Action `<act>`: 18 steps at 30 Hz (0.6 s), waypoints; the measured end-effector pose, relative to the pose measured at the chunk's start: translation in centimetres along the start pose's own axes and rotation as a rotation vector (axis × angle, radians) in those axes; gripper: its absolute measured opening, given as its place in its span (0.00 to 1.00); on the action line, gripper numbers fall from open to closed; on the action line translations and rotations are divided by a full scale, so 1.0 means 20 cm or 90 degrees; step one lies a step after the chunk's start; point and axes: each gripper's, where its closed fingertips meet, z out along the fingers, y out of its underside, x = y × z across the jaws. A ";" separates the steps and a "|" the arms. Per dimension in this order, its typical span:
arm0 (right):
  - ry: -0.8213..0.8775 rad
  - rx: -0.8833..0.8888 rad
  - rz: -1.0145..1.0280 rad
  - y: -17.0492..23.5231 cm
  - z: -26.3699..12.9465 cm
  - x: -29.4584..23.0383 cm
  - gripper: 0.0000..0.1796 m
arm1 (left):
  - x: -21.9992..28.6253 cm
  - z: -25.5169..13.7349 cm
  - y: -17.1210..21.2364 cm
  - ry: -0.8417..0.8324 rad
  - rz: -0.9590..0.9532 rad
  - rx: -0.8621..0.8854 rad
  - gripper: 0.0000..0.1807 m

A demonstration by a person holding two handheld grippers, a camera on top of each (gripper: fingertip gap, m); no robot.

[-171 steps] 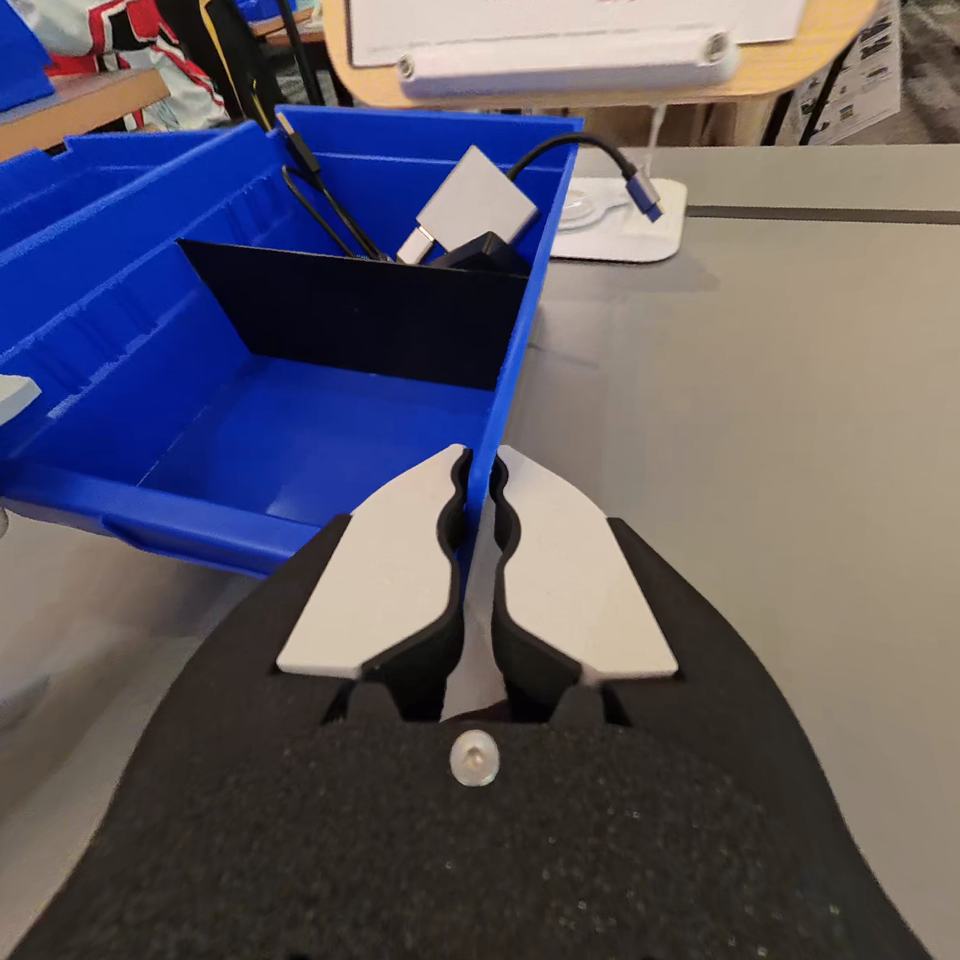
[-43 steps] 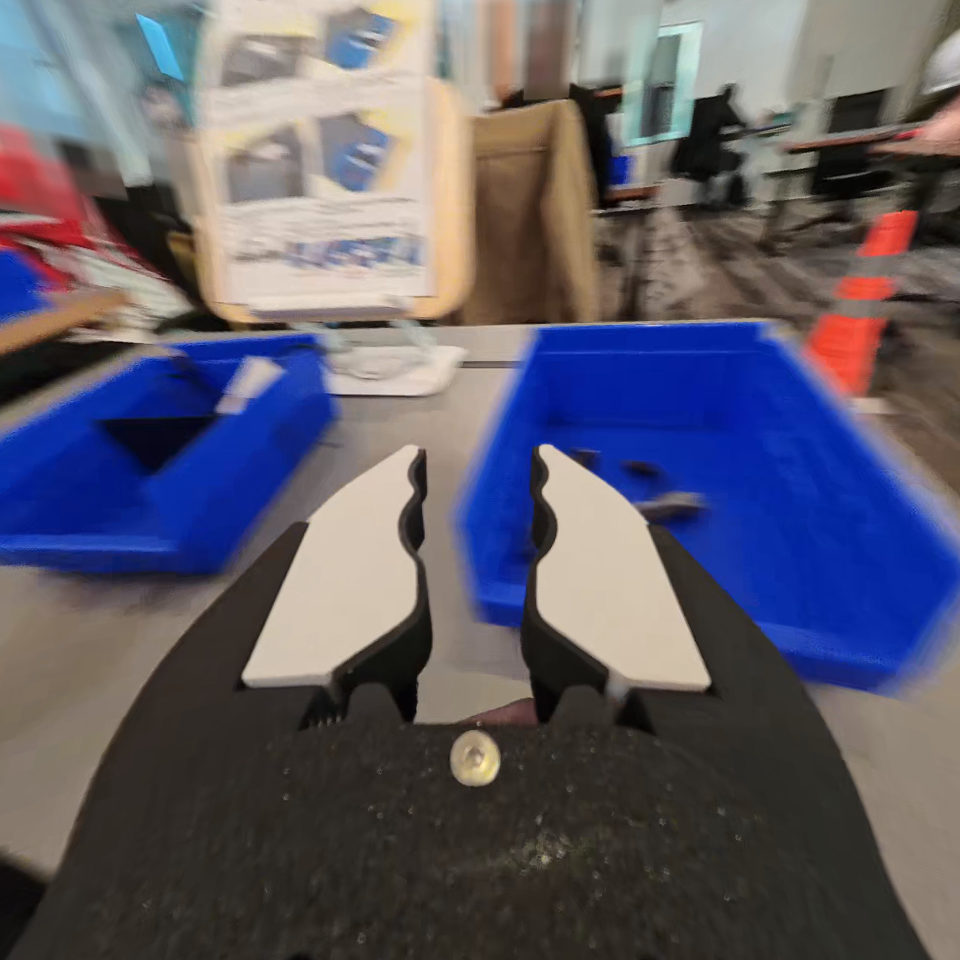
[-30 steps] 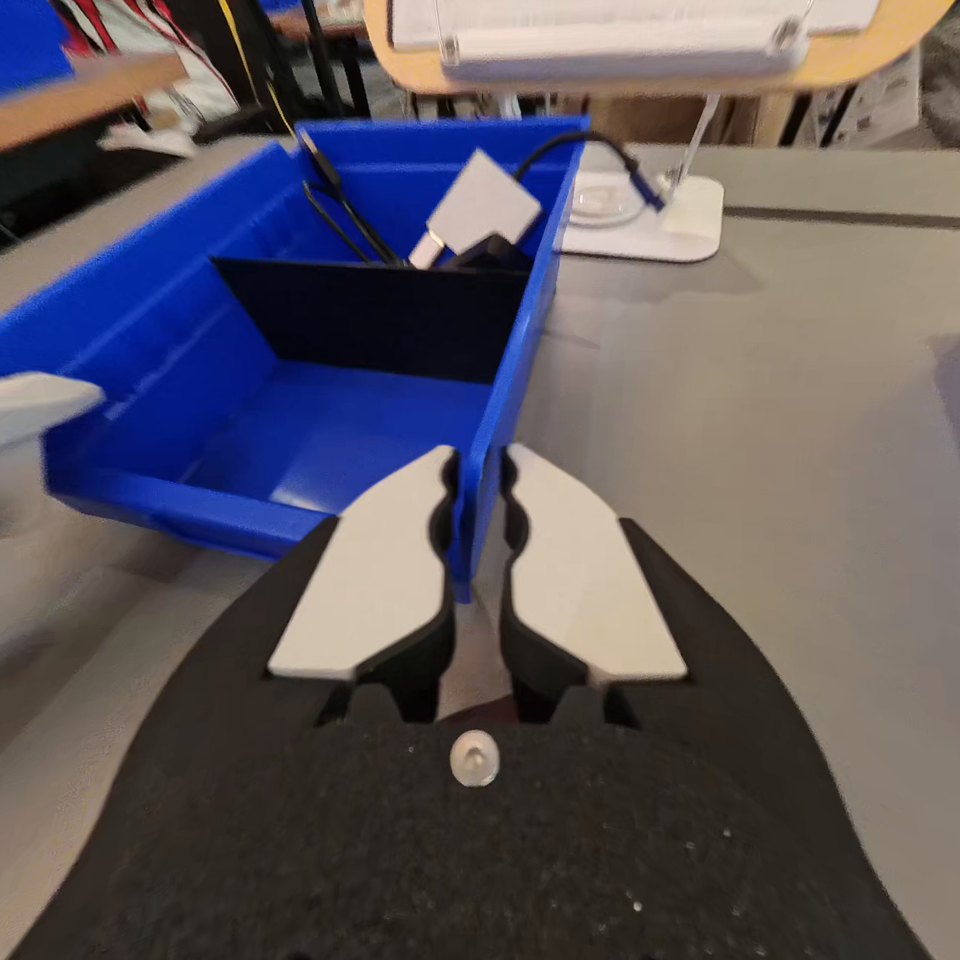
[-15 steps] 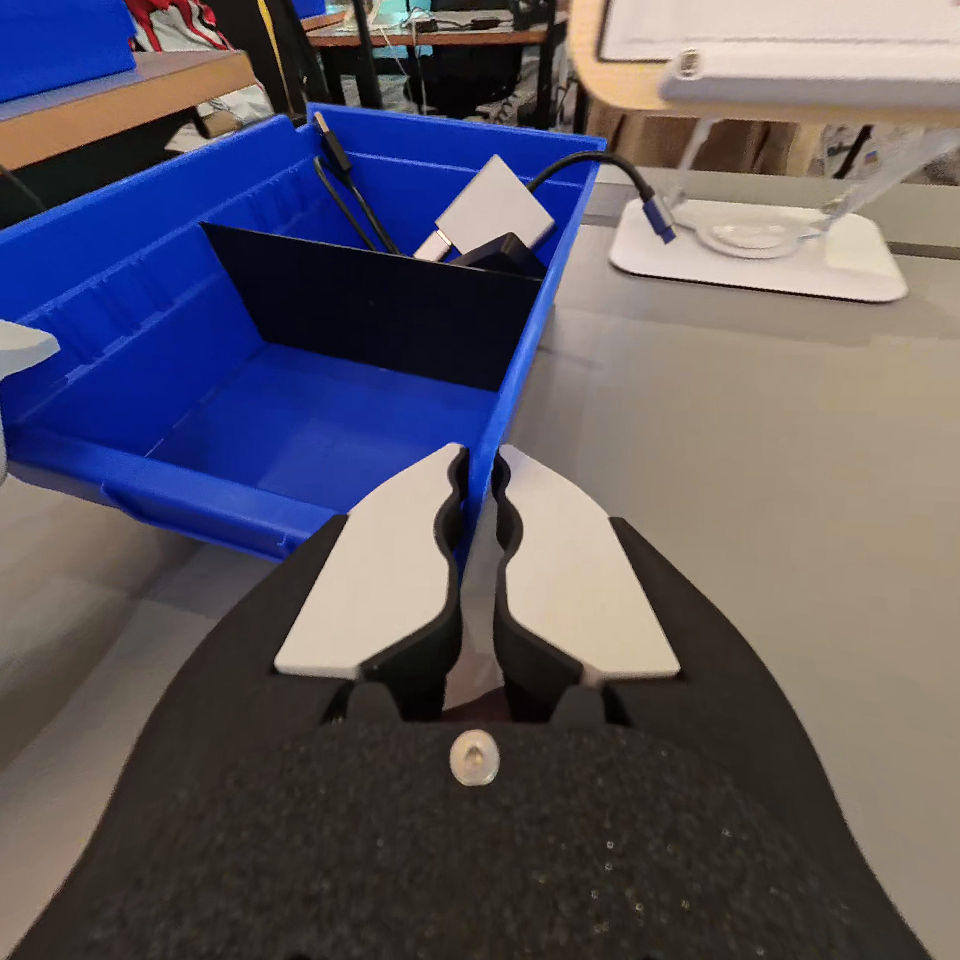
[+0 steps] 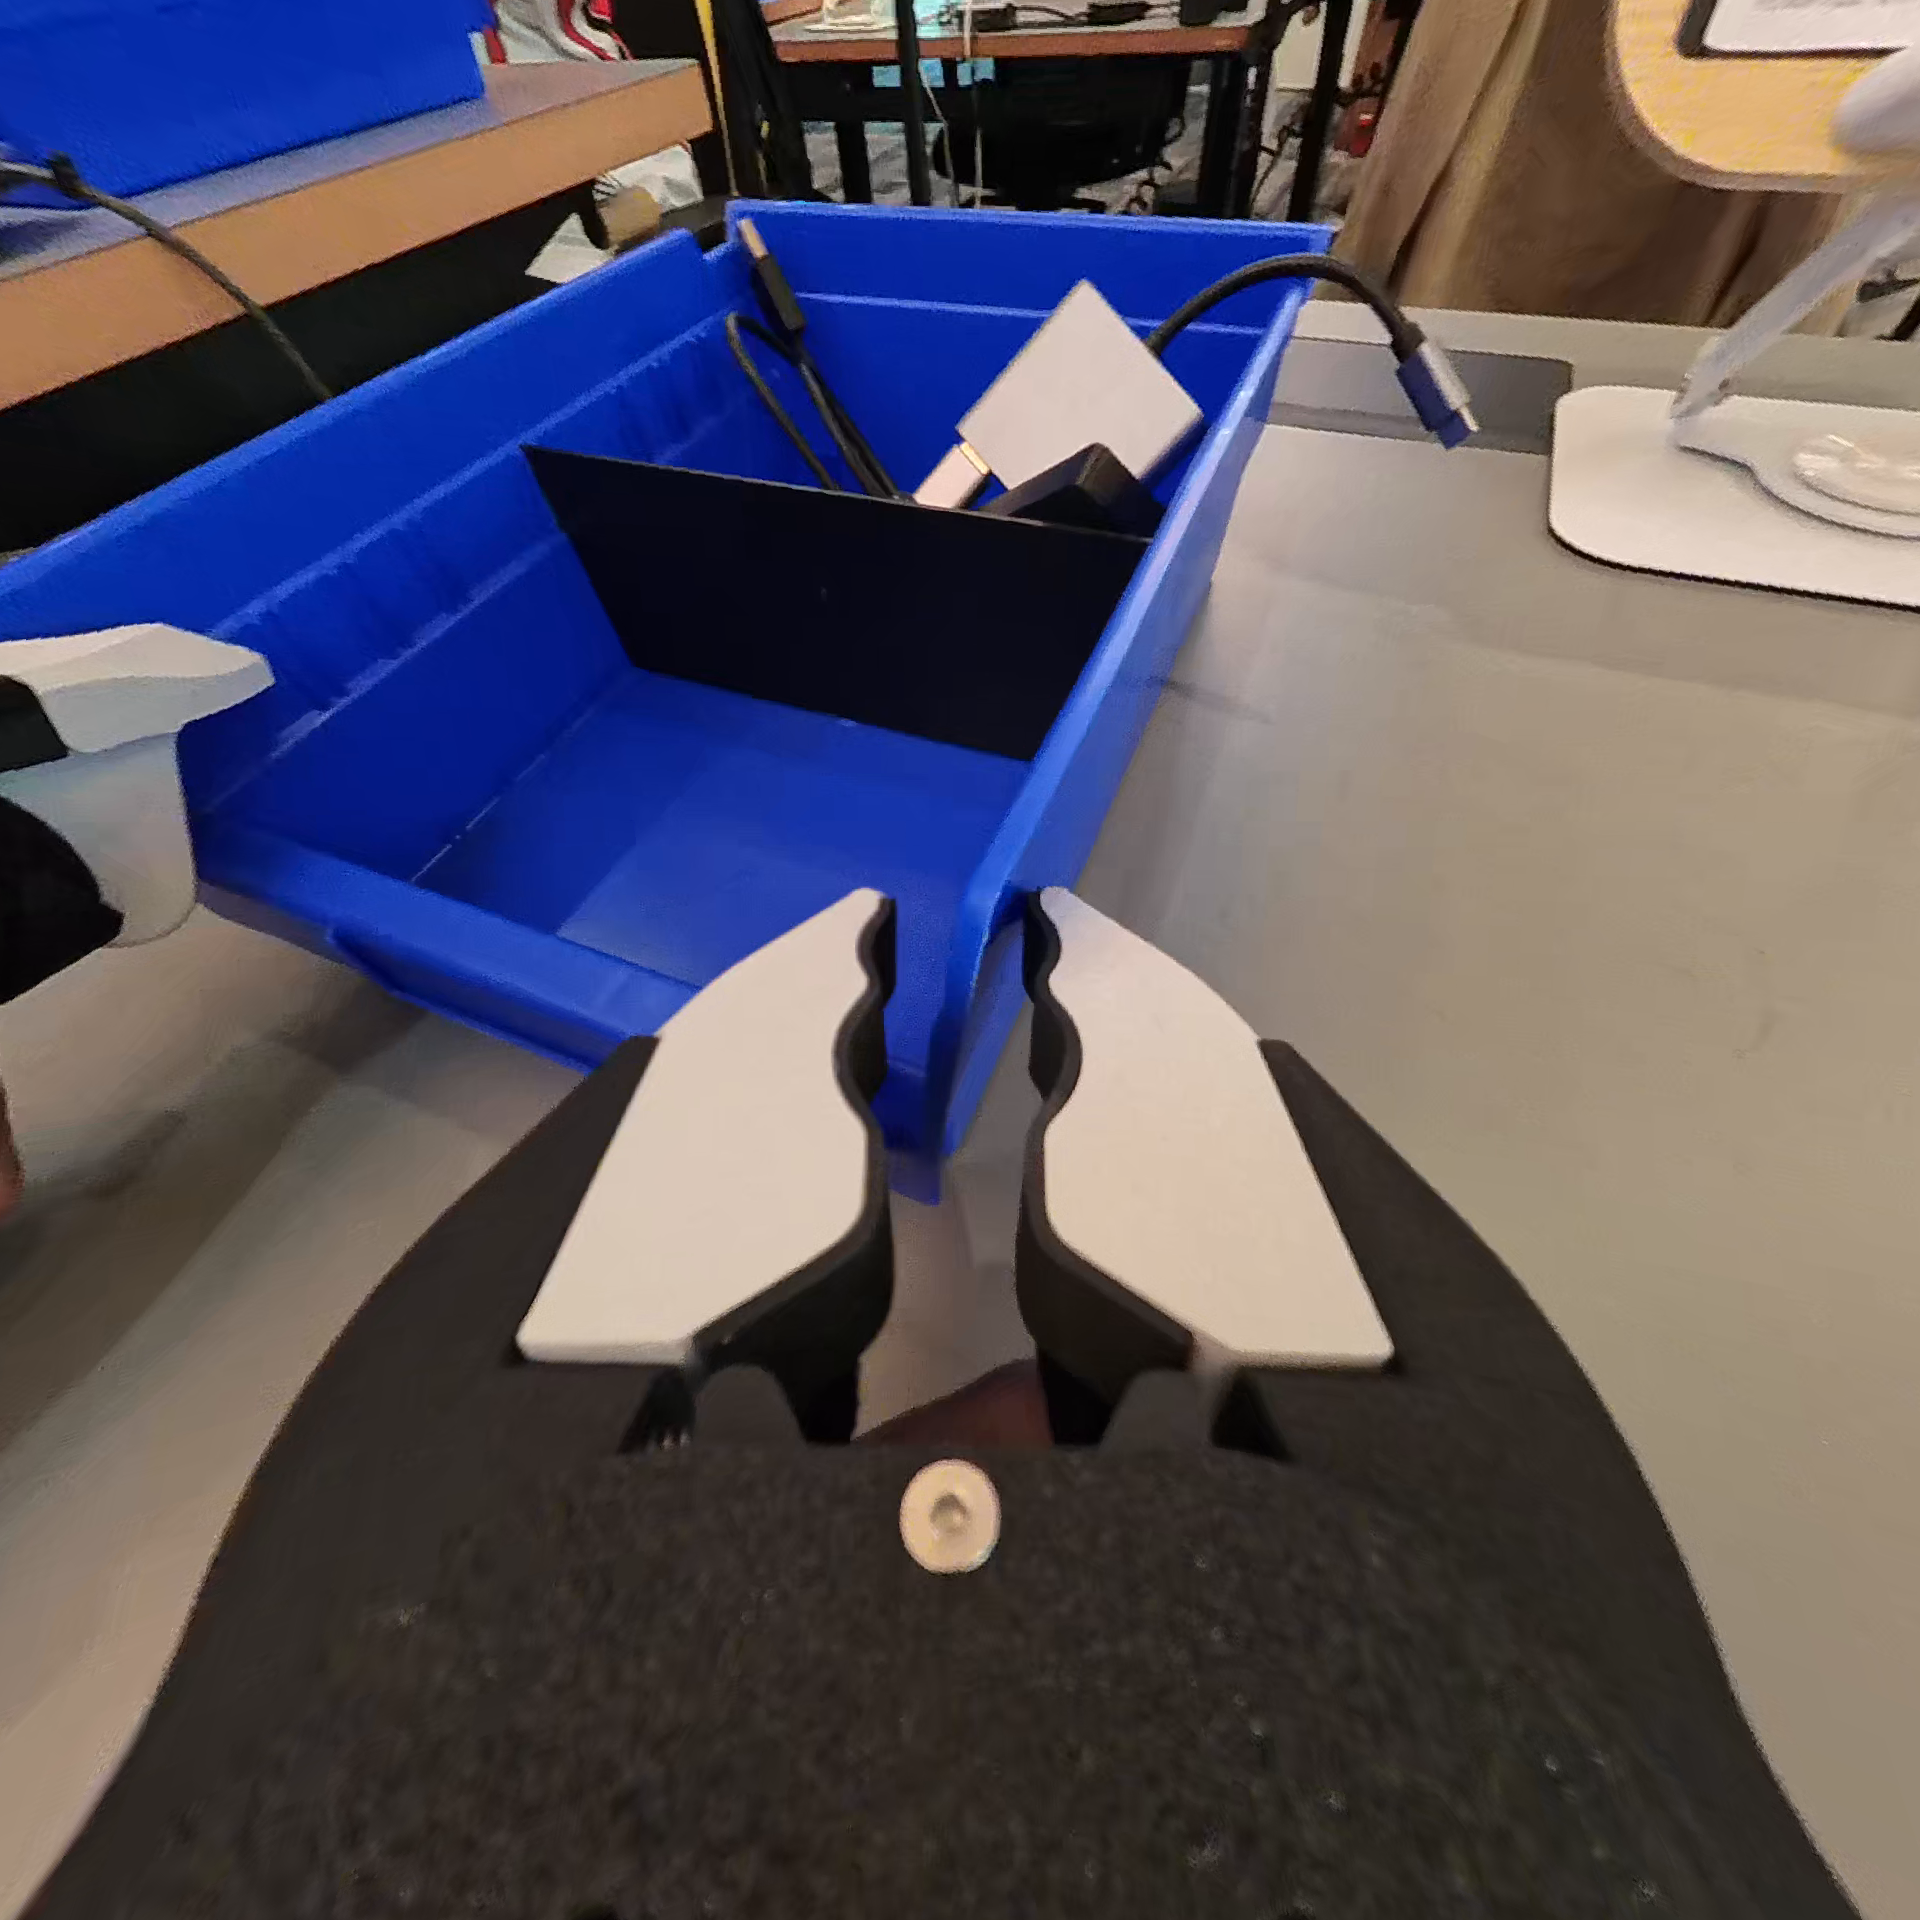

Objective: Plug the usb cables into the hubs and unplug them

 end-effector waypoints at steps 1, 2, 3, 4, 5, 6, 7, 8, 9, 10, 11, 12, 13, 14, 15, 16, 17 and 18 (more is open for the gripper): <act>-0.013 -0.001 0.001 0.00 0.00 0.00 0.13 | -0.01 0.00 0.00 -0.011 0.003 0.003 0.05; -0.033 0.003 0.004 -0.01 -0.01 0.00 0.13 | -0.02 -0.01 -0.01 -0.030 0.007 0.011 0.11; -0.047 0.015 0.004 -0.03 -0.04 0.01 0.16 | -0.03 -0.04 -0.03 -0.054 0.008 0.023 0.15; -0.063 0.024 -0.005 -0.05 -0.07 0.02 0.20 | -0.04 -0.08 -0.06 -0.079 0.006 0.038 0.17; -0.078 0.022 -0.010 -0.06 -0.11 0.05 0.22 | -0.02 -0.13 -0.10 -0.094 0.004 0.060 0.20; -0.108 0.011 -0.013 -0.06 -0.17 0.06 0.23 | 0.01 -0.19 -0.14 -0.099 0.002 0.080 0.22; -0.139 0.004 -0.016 -0.06 -0.24 0.09 0.24 | 0.06 -0.24 -0.18 -0.096 0.001 0.094 0.24; -0.174 -0.001 -0.026 -0.06 -0.31 0.12 0.24 | 0.15 -0.27 -0.20 -0.078 0.004 0.100 0.26; -0.198 -0.006 -0.035 -0.05 -0.38 0.16 0.24 | 0.25 -0.30 -0.22 -0.051 0.006 0.101 0.29; -0.214 -0.013 -0.043 -0.04 -0.44 0.23 0.24 | 0.37 -0.32 -0.23 -0.022 0.004 0.100 0.30; -0.218 -0.026 -0.054 -0.02 -0.48 0.33 0.25 | 0.50 -0.34 -0.24 0.011 0.002 0.102 0.31; -0.208 -0.037 -0.058 0.00 -0.52 0.45 0.25 | 0.63 -0.35 -0.25 0.041 0.001 0.105 0.32; -0.213 -0.042 -0.063 0.01 -0.56 0.55 0.24 | 0.77 -0.36 -0.25 0.065 0.001 0.104 0.33; -0.236 -0.047 -0.073 0.04 -0.60 0.64 0.24 | 0.89 -0.36 -0.24 0.081 0.008 0.097 0.34; -0.243 -0.057 -0.076 0.07 -0.63 0.75 0.22 | 1.02 -0.35 -0.23 0.091 0.017 0.095 0.35; -0.225 -0.070 -0.069 0.10 -0.65 0.87 0.23 | 1.14 -0.34 -0.22 0.104 0.028 0.099 0.35; -0.214 -0.074 -0.064 0.13 -0.67 0.98 0.22 | 1.25 -0.32 -0.21 0.107 0.049 0.102 0.34; -0.193 -0.073 -0.058 0.15 -0.69 1.09 0.22 | 1.34 -0.29 -0.20 0.095 0.072 0.107 0.34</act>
